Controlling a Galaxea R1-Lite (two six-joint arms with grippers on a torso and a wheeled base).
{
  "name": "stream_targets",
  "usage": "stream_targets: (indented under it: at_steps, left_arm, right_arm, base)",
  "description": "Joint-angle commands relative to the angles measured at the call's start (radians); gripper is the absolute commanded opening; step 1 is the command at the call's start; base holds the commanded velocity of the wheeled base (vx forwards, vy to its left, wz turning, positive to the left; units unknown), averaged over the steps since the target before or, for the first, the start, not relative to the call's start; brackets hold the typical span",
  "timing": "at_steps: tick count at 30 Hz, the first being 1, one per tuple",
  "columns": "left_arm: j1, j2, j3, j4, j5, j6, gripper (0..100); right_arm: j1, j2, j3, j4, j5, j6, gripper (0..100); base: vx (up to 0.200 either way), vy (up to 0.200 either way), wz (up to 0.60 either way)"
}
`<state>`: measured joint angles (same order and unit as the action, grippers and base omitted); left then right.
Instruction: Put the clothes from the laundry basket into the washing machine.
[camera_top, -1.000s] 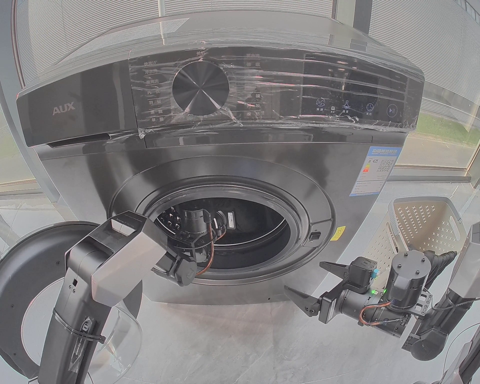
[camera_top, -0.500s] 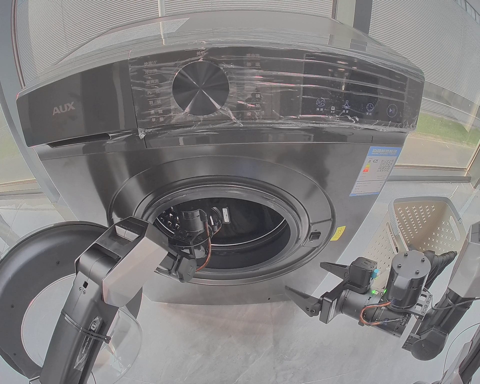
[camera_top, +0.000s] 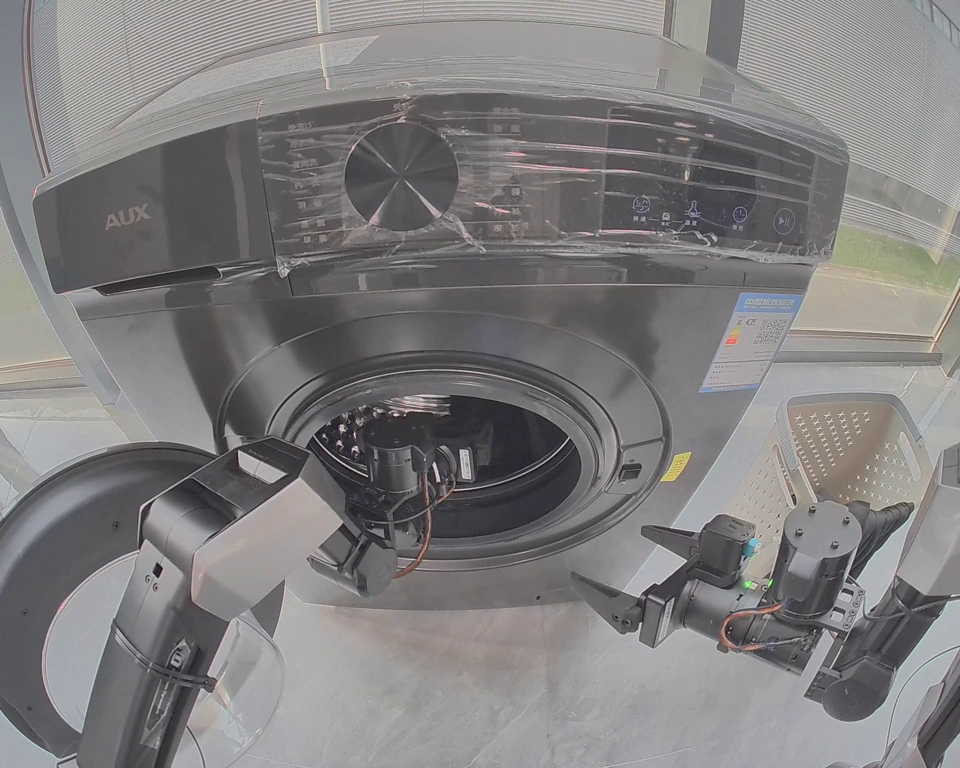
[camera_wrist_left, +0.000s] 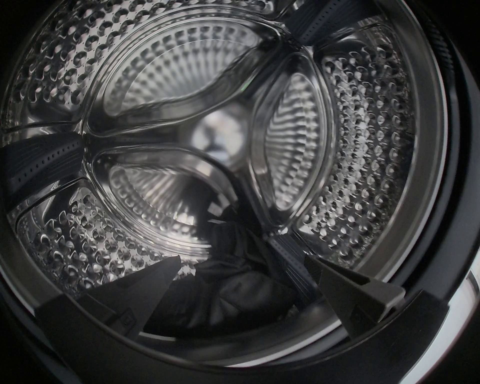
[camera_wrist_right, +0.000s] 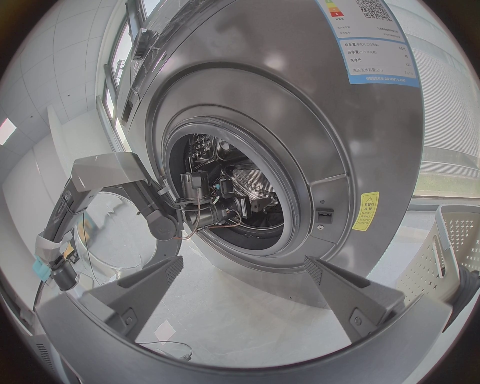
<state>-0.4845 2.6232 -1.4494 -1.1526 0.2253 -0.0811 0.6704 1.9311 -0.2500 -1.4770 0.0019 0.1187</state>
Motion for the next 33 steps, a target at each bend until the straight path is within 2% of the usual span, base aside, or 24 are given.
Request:
stream_targets:
  at_steps: [1,6,7,9,13,17,18,21,22,28,33]
  left_arm:
    - [-0.065,-0.137,0.191,-0.044,0.000,0.000,100]
    - [-0.132,-0.212,0.389,-0.131,0.000,0.000,100]
    - [-0.132,-0.212,0.389,-0.131,0.000,0.000,100]
    - [-0.167,-0.261,0.506,-0.187,0.000,-0.002,100]
    - [-0.190,-0.344,0.644,-0.237,0.000,-0.002,100]
    - [-0.201,-0.468,0.807,-0.300,0.000,-0.032,100]
    - [-0.210,-0.519,0.865,-0.308,0.000,-0.049,100]
    - [-0.221,-0.617,0.974,-0.309,0.000,-0.071,100]
    - [-0.230,-0.670,1.038,-0.311,0.000,-0.072,100]
    - [-0.253,-0.864,1.228,-0.311,0.003,-0.075,100]
    - [-0.224,-0.959,1.297,-0.334,0.022,-0.080,100]
  right_arm:
    - [0.005,0.000,0.001,0.000,0.000,0.001,100]
    - [0.006,0.000,0.001,0.000,0.000,0.001,100]
    - [0.006,0.000,0.001,0.000,0.000,0.001,100]
    - [0.008,-0.001,0.008,0.000,-0.002,0.001,100]
    - [0.001,-0.007,0.018,0.000,-0.005,-0.001,100]
    - [-0.008,-0.012,0.026,0.000,-0.020,-0.001,100]
    - [-0.008,-0.014,0.028,0.000,-0.025,-0.001,100]
    - [-0.014,-0.027,0.032,0.000,-0.025,-0.001,100]
    - [-0.022,-0.035,0.037,0.000,-0.025,-0.002,100]
    - [-0.060,-0.058,0.064,0.000,-0.023,-0.002,100]
    - [-0.068,-0.089,0.090,0.000,-0.026,-0.001,100]
  base:
    - [0.000,0.000,0.00]
    - [0.000,0.000,0.00]
    - [0.000,0.000,0.00]
    - [0.000,0.000,0.00]
    - [0.000,0.000,0.00]
    - [0.000,0.000,0.00]
    - [0.000,0.000,0.00]
    - [0.000,0.000,0.00]
    - [0.000,0.000,0.00]
    - [0.000,0.000,0.00]
    - [0.000,0.000,0.00]
